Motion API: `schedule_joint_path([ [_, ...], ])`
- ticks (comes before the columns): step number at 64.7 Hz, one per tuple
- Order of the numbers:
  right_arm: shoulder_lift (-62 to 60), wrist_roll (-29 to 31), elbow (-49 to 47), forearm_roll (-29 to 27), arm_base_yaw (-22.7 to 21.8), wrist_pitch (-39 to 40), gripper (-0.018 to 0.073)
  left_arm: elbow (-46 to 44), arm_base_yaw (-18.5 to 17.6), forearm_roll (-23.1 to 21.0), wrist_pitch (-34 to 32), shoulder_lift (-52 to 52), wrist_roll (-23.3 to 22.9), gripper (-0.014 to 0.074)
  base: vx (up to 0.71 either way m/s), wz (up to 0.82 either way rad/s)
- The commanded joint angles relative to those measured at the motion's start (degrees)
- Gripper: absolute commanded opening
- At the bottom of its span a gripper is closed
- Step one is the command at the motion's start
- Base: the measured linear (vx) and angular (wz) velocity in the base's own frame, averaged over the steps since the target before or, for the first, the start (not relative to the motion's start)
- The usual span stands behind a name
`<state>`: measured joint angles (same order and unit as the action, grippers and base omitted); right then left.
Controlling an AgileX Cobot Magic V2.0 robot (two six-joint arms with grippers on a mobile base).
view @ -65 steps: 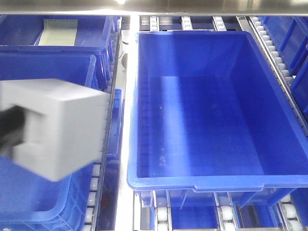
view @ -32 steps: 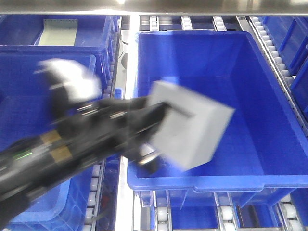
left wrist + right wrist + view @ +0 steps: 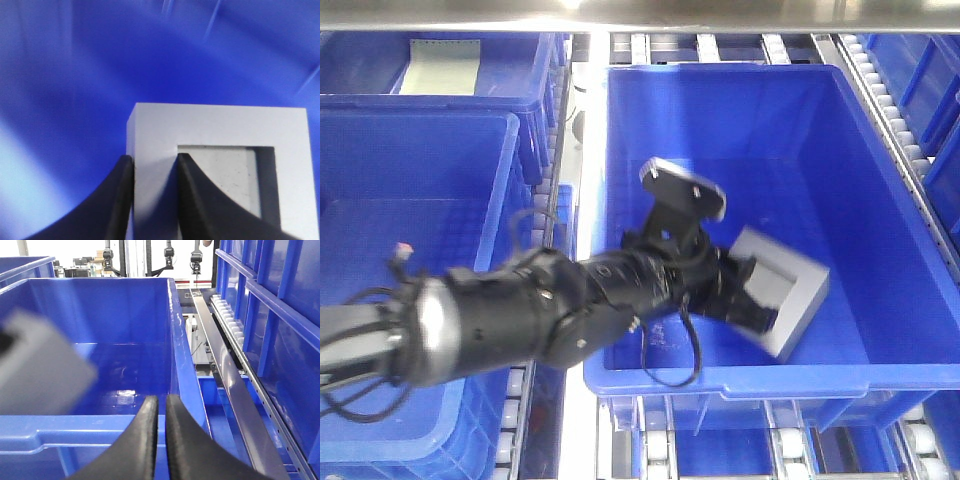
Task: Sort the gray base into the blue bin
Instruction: 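Swing the left gripper with the block over the empty blue bin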
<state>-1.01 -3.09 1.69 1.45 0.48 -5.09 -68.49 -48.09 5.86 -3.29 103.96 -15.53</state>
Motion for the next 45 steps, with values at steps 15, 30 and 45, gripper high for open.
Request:
schedule_joint_path([
  [15,-0.4,0.4,0.1,0.2,-0.2,4.4,-0.0004,-2.3,-0.3,-0.7,-0.1,-0.6,-0.6,0.0031,0.00,0.00],
  [30,-0.4,0.4,0.1,0.2,-0.2,4.4,-0.0004,-2.3,-0.3,-0.7,4.7,-0.4,-0.5,0.0106,0.00,0.00],
  [45,-0.4,0.4,0.1,0.2,-0.2,4.3,-0.0004,-2.3,-0.3,-0.7,7.1,-0.2,-0.5,0.0202,0.00,0.00],
])
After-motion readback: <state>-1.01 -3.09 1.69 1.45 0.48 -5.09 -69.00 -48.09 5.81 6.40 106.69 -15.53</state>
